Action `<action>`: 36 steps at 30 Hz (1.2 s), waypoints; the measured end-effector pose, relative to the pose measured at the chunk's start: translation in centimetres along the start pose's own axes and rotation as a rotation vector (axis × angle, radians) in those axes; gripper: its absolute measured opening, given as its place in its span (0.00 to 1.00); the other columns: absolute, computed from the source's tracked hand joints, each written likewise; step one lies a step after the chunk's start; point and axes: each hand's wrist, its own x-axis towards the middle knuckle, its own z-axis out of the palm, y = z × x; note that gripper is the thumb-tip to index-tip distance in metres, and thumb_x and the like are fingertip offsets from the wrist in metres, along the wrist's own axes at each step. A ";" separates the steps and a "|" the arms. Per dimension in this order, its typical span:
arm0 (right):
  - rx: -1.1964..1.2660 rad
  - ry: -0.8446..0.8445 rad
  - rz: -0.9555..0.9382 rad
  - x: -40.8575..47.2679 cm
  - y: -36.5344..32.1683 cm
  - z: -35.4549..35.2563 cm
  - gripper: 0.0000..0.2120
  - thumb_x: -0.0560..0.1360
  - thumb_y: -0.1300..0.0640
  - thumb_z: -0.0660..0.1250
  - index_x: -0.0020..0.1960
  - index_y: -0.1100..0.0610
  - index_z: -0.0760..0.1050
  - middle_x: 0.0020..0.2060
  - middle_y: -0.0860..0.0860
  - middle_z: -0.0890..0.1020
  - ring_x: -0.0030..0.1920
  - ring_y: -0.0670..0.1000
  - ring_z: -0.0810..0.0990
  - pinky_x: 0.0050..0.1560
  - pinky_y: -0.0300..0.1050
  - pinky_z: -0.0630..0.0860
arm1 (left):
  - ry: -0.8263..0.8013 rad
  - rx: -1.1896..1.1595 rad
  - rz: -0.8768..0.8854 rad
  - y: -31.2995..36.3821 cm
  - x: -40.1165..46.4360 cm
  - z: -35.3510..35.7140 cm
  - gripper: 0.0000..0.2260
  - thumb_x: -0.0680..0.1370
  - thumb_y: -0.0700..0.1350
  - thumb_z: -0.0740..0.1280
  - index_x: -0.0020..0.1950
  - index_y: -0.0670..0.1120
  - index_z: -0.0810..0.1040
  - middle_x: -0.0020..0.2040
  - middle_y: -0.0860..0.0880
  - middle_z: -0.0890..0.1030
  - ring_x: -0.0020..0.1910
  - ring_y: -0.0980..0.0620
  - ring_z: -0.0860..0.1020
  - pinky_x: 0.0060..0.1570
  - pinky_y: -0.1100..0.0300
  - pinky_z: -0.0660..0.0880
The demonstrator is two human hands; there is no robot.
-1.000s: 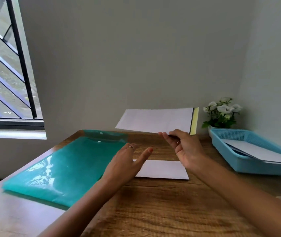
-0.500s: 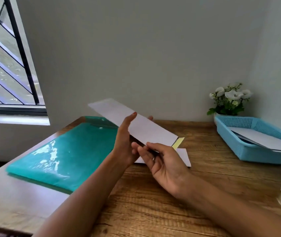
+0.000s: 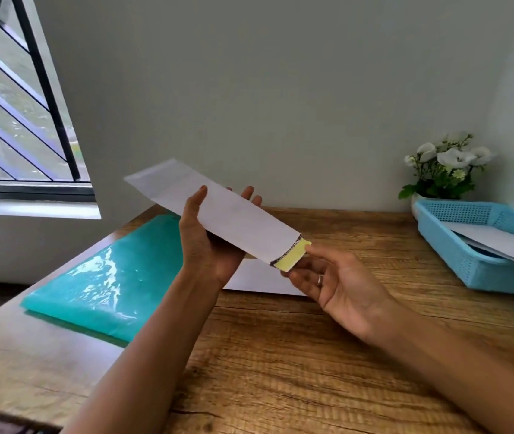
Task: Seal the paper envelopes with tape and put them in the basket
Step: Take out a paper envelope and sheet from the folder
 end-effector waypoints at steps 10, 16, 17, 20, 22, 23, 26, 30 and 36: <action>-0.127 -0.005 -0.011 0.4 0.3 0.0 0.16 0.73 0.72 0.64 0.58 0.58 0.73 0.50 0.59 0.83 0.50 0.57 0.83 0.44 0.46 0.82 | -0.059 -0.113 -0.033 -0.6 -0.1 -0.1 0.21 0.77 0.55 0.56 0.68 0.47 0.65 0.59 0.38 0.79 0.58 0.37 0.78 0.59 0.45 0.72; -0.130 0.014 -0.012 0.5 0.4 -0.2 0.12 0.74 0.68 0.66 0.56 0.59 0.76 0.49 0.58 0.84 0.49 0.54 0.84 0.42 0.44 0.83 | -0.055 -0.052 -0.065 -0.6 -0.2 -0.1 0.18 0.77 0.53 0.58 0.65 0.48 0.66 0.59 0.39 0.79 0.59 0.39 0.77 0.59 0.45 0.72; -0.124 0.020 -0.015 0.6 0.4 -0.2 0.12 0.74 0.68 0.66 0.56 0.59 0.76 0.49 0.58 0.85 0.48 0.54 0.84 0.41 0.43 0.82 | -0.045 -0.009 -0.063 -0.5 -0.1 -0.1 0.17 0.77 0.52 0.59 0.64 0.48 0.67 0.59 0.39 0.79 0.60 0.39 0.77 0.59 0.45 0.73; -0.104 0.056 -0.037 0.6 0.2 -0.3 0.10 0.75 0.68 0.65 0.55 0.61 0.76 0.47 0.57 0.85 0.47 0.53 0.84 0.41 0.43 0.83 | 0.028 0.074 -0.045 -0.5 0.0 -0.1 0.12 0.76 0.46 0.63 0.60 0.48 0.70 0.54 0.42 0.80 0.56 0.41 0.79 0.56 0.44 0.75; -0.098 0.096 -0.044 0.7 0.1 -0.4 0.10 0.75 0.68 0.65 0.56 0.62 0.76 0.47 0.57 0.85 0.46 0.53 0.85 0.41 0.43 0.83 | 0.070 0.081 -0.067 -0.9 0.0 0.0 0.11 0.77 0.44 0.63 0.59 0.48 0.70 0.51 0.43 0.80 0.53 0.43 0.80 0.53 0.44 0.76; -0.094 0.110 -0.042 0.7 0.1 -0.4 0.11 0.75 0.68 0.65 0.57 0.62 0.75 0.47 0.57 0.85 0.46 0.53 0.85 0.41 0.43 0.83 | 0.097 0.084 -0.079 -1.1 0.0 0.0 0.10 0.78 0.44 0.63 0.59 0.48 0.70 0.51 0.44 0.80 0.53 0.43 0.80 0.51 0.44 0.77; -0.058 0.098 -0.024 0.7 0.1 -0.5 0.12 0.75 0.69 0.65 0.58 0.64 0.74 0.48 0.59 0.85 0.47 0.54 0.85 0.41 0.44 0.83 | 0.193 0.089 -0.101 -1.9 0.0 0.0 0.09 0.81 0.46 0.60 0.61 0.48 0.69 0.54 0.43 0.80 0.52 0.42 0.80 0.46 0.44 0.77; -0.027 -0.015 -0.037 0.5 -0.2 -0.3 0.13 0.74 0.72 0.64 0.57 0.63 0.75 0.50 0.60 0.84 0.50 0.55 0.84 0.44 0.45 0.83 | 0.285 0.052 -0.113 -1.9 -0.1 0.0 0.06 0.82 0.42 0.57 0.57 0.45 0.69 0.52 0.43 0.80 0.49 0.43 0.79 0.41 0.45 0.75; -0.109 -0.019 -0.073 0.5 0.0 -0.2 0.15 0.73 0.70 0.66 0.58 0.60 0.74 0.50 0.57 0.84 0.49 0.54 0.84 0.43 0.46 0.82 | 0.302 0.105 -0.122 -1.6 -0.4 0.5 0.03 0.81 0.44 0.59 0.50 0.46 0.71 0.50 0.44 0.81 0.47 0.43 0.80 0.41 0.46 0.76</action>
